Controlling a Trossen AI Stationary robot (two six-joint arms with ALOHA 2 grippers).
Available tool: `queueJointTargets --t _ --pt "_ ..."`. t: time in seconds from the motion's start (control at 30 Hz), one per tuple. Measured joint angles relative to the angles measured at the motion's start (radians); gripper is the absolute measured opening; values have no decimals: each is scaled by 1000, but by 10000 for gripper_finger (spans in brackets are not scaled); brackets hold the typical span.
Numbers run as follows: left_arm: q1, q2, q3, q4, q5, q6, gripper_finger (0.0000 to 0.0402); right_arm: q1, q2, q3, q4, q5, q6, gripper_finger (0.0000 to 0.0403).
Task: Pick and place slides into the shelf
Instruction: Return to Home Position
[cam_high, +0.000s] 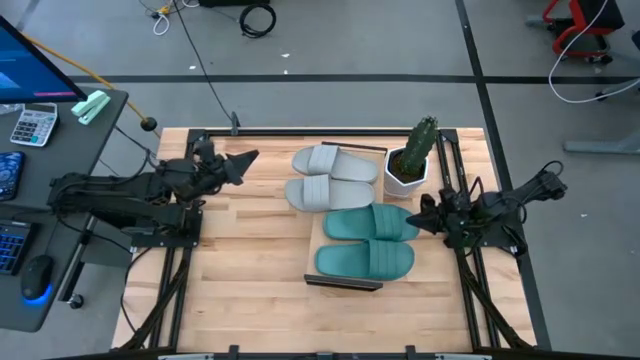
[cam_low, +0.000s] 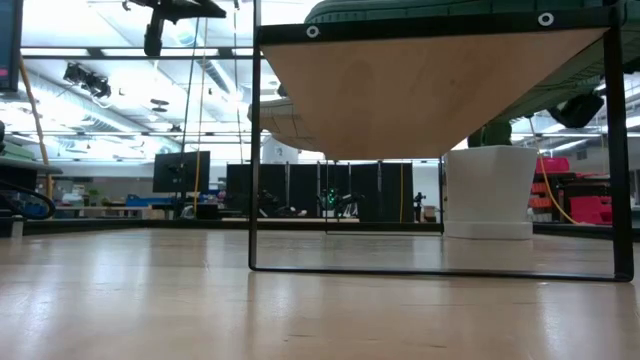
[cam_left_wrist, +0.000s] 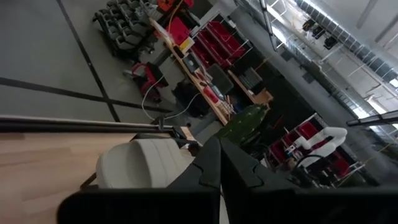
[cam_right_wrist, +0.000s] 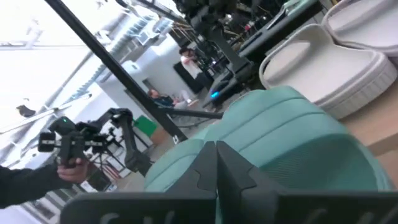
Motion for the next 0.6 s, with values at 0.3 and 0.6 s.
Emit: queueJointTargets --t 0.3,0.6 --pt "0 93 0 63 0 -24 22 -72 0 -78 153 -65 -41 0" --pt "28 113 0 66 0 -25 5 -394 0 -88 202 -406 -24 0"
